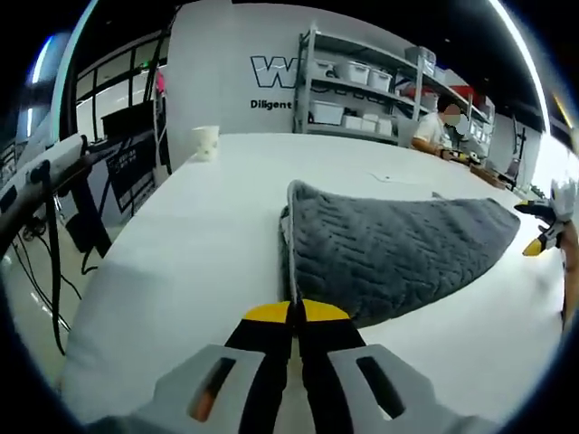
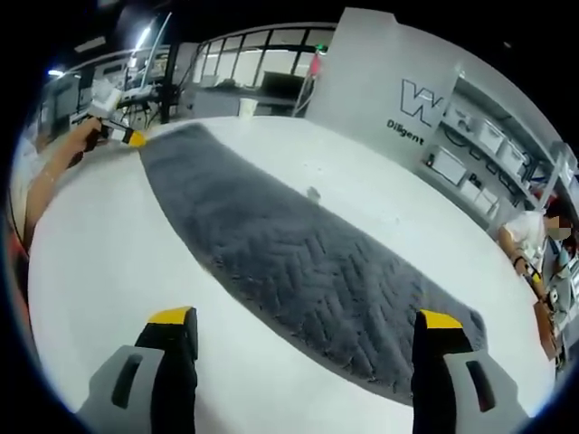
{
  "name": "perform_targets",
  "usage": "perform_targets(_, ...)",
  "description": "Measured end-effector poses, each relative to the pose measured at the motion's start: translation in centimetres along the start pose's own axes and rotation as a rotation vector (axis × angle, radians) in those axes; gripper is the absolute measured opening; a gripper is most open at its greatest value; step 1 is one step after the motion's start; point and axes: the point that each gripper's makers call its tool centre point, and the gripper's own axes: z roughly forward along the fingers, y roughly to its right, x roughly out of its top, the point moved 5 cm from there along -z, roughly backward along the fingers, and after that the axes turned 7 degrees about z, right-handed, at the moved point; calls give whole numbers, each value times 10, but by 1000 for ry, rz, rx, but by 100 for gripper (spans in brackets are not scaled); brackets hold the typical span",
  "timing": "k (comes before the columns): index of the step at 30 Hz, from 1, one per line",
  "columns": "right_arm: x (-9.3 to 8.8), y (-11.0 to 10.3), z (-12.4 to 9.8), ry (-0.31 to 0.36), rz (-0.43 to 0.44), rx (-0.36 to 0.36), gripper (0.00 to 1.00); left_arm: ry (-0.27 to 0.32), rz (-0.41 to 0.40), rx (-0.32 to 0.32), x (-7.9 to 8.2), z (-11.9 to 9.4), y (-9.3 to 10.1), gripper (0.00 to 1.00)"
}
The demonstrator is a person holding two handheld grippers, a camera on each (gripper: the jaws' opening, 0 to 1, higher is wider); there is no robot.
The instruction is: Open the folded towel by lifting each exposed corner and separating the folded layers until the towel lies flat within the target outline without major curled edges
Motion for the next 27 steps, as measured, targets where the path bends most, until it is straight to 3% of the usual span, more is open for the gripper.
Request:
perform_targets(4, -1, 0, 0, 0, 6, 7, 99, 1, 13, -13, -1, 1, 1, 4)
perform_targets(8, -1, -1, 0, -1, 2, 11, 99, 12, 53, -15, 0, 8, 3, 27)
perform_targets(13, -1, 0, -2, 4, 3, 10, 99, 44, 61, -14, 5, 7, 3, 37)
perform_targets(15, 0, 0, -3, 11, 7, 9, 99, 104, 58, -33, 14, 5, 8, 45)
perform_targets(20, 0, 3, -5, 21, 18, 1, 99, 234, 13, -123, 34, 0, 21, 81)
perform_targets(22, 1, 6, -7, 33, 32, -5, 99, 256, 18, -167, 37, -2, 28, 91)
perform_targets(25, 1, 11, -8, 46, 57, -4, 99, 281, 15, -183, 42, -2, 33, 99)
perform_targets(27, -1, 13, -9, 41, 73, -9, 99, 280, 30, -187, 43, 0, 36, 100)
